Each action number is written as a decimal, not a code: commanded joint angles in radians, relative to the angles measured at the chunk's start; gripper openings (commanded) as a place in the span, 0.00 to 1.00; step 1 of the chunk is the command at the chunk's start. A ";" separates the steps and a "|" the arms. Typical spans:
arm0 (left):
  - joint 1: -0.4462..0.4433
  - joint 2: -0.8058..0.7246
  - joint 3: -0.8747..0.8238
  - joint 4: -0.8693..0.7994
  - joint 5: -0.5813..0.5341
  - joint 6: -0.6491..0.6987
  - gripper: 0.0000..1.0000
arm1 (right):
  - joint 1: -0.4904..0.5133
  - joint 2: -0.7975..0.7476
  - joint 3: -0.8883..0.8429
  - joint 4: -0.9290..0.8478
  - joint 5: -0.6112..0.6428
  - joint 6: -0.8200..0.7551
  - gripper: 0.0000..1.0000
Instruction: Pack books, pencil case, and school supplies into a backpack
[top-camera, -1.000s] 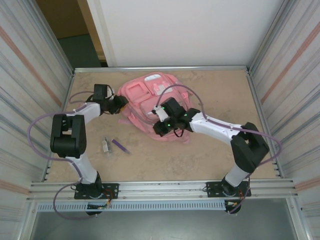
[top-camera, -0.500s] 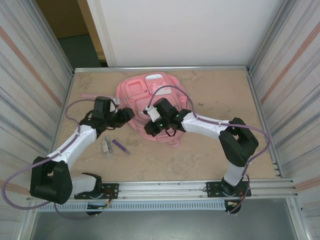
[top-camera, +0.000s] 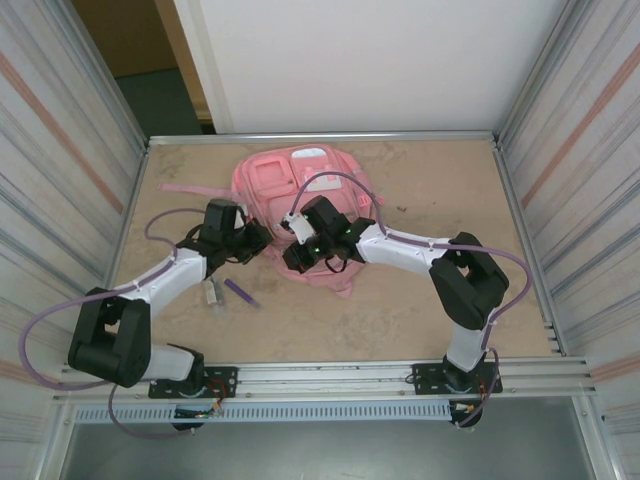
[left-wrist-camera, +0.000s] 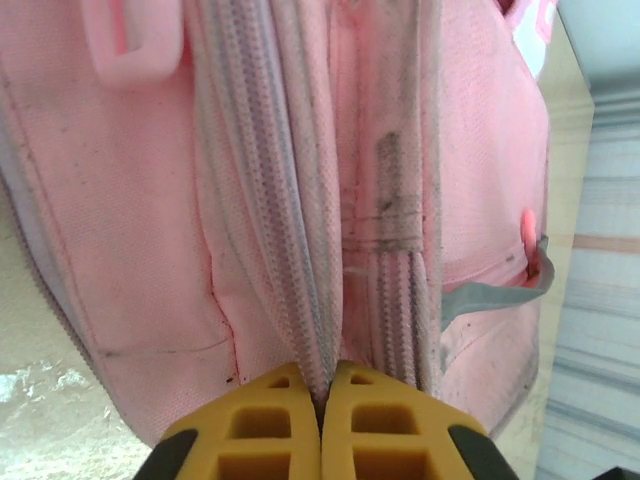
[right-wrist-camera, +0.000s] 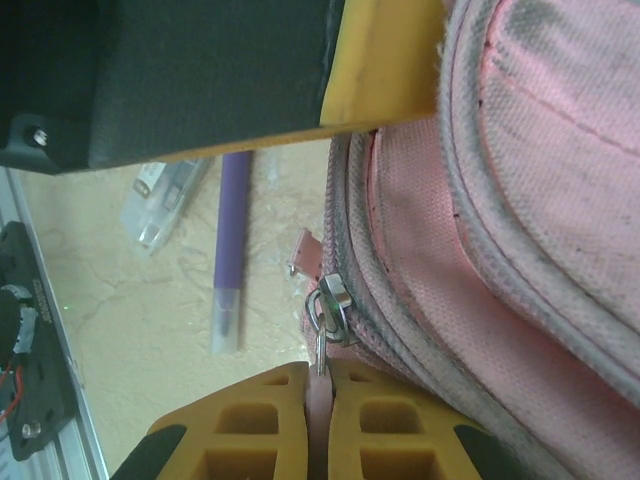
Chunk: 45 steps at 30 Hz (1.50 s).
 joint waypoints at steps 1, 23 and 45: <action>0.035 0.009 0.058 0.010 -0.043 0.060 0.00 | -0.042 -0.090 -0.037 -0.080 0.002 -0.022 0.00; 0.378 0.099 0.191 -0.117 0.308 0.196 0.39 | -0.007 -0.141 -0.050 -0.086 0.221 0.002 0.00; 0.038 -0.134 -0.160 0.095 -0.047 -0.109 0.40 | 0.146 0.027 0.102 0.032 0.086 0.000 0.00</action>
